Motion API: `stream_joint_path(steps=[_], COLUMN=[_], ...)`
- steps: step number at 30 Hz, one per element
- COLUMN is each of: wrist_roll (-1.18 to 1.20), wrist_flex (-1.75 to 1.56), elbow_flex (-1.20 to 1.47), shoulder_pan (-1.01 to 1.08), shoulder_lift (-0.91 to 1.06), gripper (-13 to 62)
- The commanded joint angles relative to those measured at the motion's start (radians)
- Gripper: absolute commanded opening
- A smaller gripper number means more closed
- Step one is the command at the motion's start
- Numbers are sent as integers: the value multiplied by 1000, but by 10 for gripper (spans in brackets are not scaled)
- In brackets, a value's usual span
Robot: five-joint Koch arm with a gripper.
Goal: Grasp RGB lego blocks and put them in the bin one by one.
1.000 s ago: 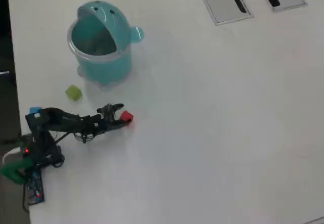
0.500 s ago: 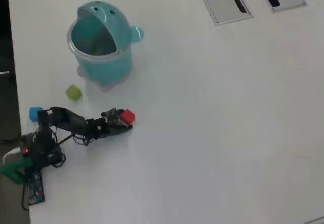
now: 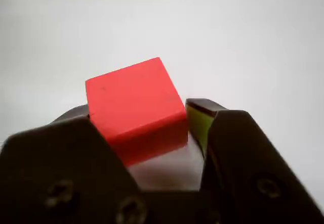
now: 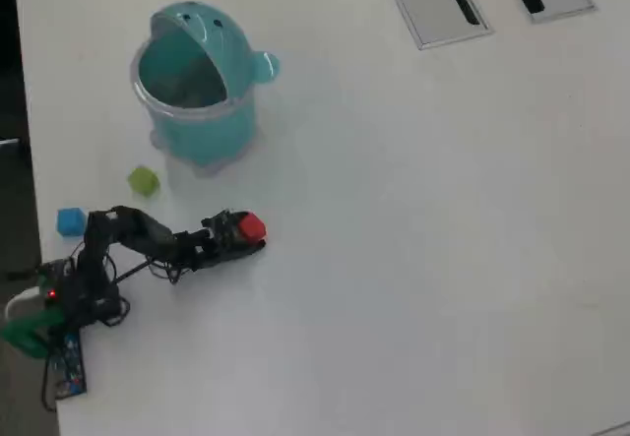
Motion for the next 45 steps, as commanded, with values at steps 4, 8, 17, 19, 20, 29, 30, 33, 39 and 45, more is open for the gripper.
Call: stream_joint_path(steps=[4, 8, 17, 19, 20, 29, 30, 33, 39, 45], wrist_roll=[52, 63, 112, 117, 117, 117, 117, 117, 109, 69], wrist_flex=[-140, -153, -149, -130, -106, 212, 265, 390, 828, 940], elbow_flex=[-20, -8, 44, 58, 64, 67, 54, 23, -249, -407], shoulder_pan=[-11, -28, -69, -81, -86, -183, -198, -242, -348, -457], shoulder_lift=[9, 63, 273, 331, 365, 750, 790, 893, 1147, 1146], gripper=[133, 127, 127, 127, 127, 127, 127, 126, 126, 125])
